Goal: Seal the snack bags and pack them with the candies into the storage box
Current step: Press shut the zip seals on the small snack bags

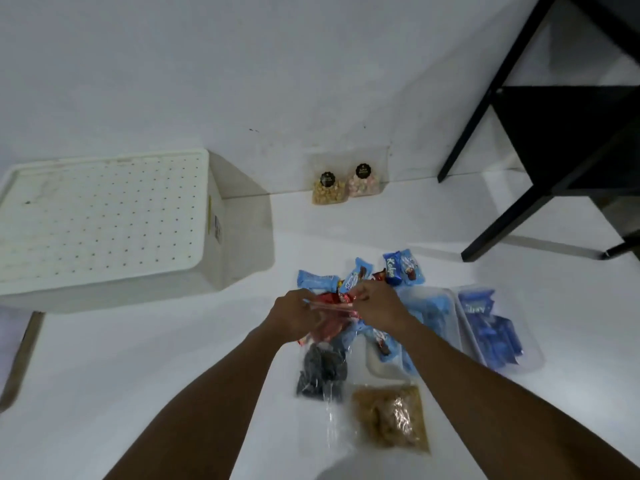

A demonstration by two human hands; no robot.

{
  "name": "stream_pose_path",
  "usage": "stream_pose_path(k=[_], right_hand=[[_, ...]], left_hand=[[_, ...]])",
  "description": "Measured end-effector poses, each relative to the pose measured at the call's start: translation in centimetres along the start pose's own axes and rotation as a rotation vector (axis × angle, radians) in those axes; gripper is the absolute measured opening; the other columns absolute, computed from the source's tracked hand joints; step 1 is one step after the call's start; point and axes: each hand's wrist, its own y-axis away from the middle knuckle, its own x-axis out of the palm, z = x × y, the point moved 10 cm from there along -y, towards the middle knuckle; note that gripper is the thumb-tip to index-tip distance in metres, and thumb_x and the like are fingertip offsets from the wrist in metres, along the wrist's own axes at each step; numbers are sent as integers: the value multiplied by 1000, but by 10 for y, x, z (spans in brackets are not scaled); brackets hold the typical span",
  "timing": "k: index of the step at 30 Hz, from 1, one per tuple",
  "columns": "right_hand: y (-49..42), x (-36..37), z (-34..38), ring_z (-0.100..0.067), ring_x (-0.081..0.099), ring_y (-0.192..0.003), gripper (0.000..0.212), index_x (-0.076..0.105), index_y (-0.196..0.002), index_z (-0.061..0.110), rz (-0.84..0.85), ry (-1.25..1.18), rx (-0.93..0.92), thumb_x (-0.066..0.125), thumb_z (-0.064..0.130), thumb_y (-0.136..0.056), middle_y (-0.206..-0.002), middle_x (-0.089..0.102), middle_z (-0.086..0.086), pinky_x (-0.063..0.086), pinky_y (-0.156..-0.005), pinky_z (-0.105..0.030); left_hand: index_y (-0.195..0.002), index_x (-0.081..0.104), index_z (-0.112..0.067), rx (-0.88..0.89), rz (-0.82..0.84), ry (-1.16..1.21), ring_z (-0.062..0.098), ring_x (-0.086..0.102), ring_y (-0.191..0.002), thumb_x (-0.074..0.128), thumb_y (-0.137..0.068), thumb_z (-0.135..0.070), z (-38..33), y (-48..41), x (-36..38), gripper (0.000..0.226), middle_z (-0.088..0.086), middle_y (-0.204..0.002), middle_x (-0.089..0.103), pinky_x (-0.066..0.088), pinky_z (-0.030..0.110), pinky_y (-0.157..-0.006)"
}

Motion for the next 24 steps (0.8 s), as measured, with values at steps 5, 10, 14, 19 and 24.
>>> stream_pose_path(k=[5, 10, 14, 19, 24], right_hand=[[29, 30, -36, -21, 58, -91, 12, 61, -100, 15, -97, -73, 121, 64, 17, -89, -102, 62, -3, 42, -71, -27], [38, 37, -44, -28, 60, -103, 29, 56, -115, 12, -186, -46, 208, 59, 19, -87, -111, 63, -8, 49, -88, -39], [43, 40, -48, -29, 61, -98, 23, 56, -111, 12, -204, -95, 272, 58, 17, -88, -105, 63, -10, 51, -88, -42], [47, 41, -43, -23, 60, -83, 19, 54, -80, 24, -224, -210, 236, 63, 8, -86, -87, 63, -2, 53, -78, -40], [48, 38, -34, -22, 61, -78, 23, 53, -98, 17, -187, -367, 184, 65, 2, -84, -99, 66, -13, 50, -63, -33]], left_hand=[[-118, 65, -18, -33, 27, 65, 16, 62, -101, 68, -91, -33, 26, 18, 29, 31, -10, -110, 64, 50, 19, -80], [-123, 61, -20, -110, -35, 193, 21, 63, -110, 77, -82, -38, 44, 18, 38, 47, -4, -117, 64, 53, 38, -97], [-133, 51, -20, -248, 33, 377, 25, 68, -103, 84, -55, -41, 62, 16, 46, 87, 3, -122, 66, 58, 46, -91], [-132, 51, -17, -254, -7, 412, 25, 68, -102, 81, -79, -29, 73, 10, 48, 62, 6, -123, 66, 58, 42, -90], [-100, 63, -15, -219, -28, 461, 25, 69, -80, 80, -78, -28, 70, 14, 33, 31, 10, -97, 74, 53, 33, -67]])
